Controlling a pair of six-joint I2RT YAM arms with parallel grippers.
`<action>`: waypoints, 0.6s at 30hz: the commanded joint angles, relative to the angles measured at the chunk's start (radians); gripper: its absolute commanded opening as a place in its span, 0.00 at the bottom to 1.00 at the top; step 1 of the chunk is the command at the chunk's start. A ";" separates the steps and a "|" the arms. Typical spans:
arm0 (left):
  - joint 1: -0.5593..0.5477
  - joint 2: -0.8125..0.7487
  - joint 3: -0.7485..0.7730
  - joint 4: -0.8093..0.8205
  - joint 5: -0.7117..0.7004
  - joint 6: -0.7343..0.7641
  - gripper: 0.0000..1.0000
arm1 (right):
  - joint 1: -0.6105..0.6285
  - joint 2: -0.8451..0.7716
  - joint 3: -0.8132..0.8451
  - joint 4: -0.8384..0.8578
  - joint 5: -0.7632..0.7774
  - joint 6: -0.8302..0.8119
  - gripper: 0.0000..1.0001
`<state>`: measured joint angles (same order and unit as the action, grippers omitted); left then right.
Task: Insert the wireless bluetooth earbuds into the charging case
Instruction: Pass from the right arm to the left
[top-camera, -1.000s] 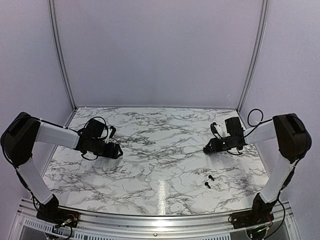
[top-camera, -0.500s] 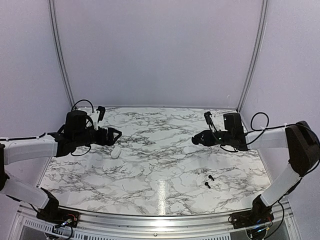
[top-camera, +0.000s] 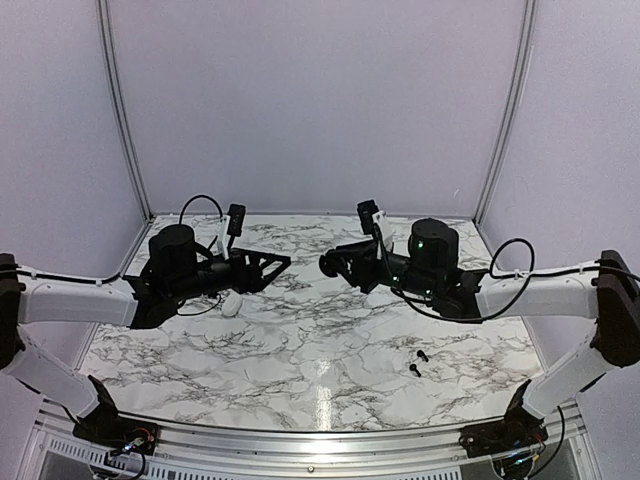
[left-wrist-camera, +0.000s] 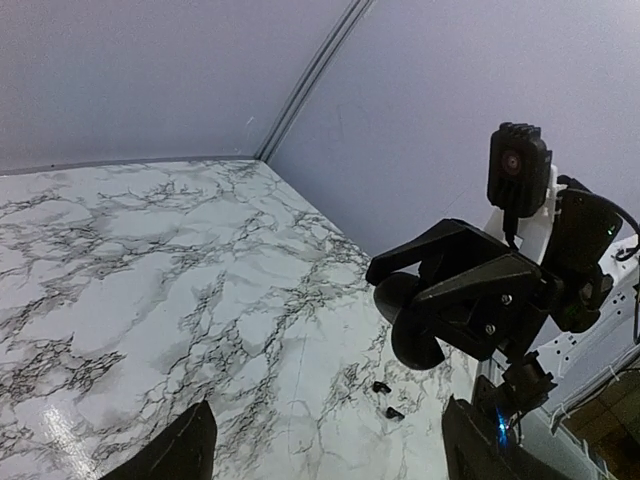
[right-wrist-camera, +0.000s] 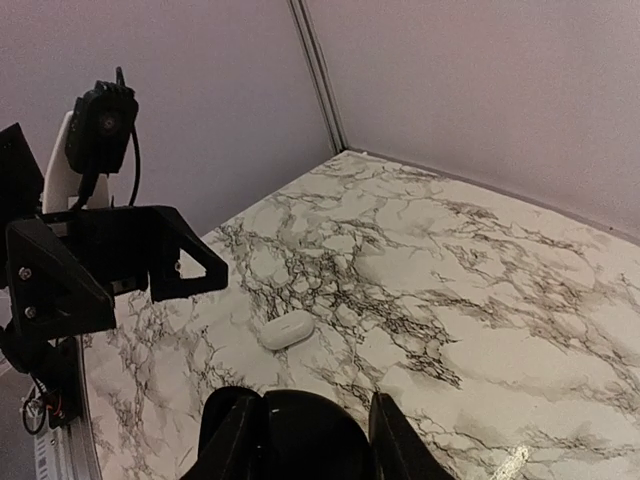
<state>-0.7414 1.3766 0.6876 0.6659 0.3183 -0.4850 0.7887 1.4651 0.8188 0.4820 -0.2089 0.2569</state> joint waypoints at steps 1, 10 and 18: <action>-0.035 0.052 0.043 0.185 0.031 -0.120 0.78 | 0.093 -0.034 0.040 0.082 0.191 -0.062 0.23; -0.105 0.129 0.071 0.244 0.029 -0.137 0.66 | 0.198 -0.015 0.080 0.046 0.399 -0.124 0.23; -0.110 0.156 0.078 0.277 0.043 -0.151 0.53 | 0.205 -0.006 0.079 0.056 0.390 -0.110 0.23</action>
<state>-0.8486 1.5223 0.7372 0.8791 0.3458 -0.6296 0.9840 1.4525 0.8577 0.5232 0.1528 0.1516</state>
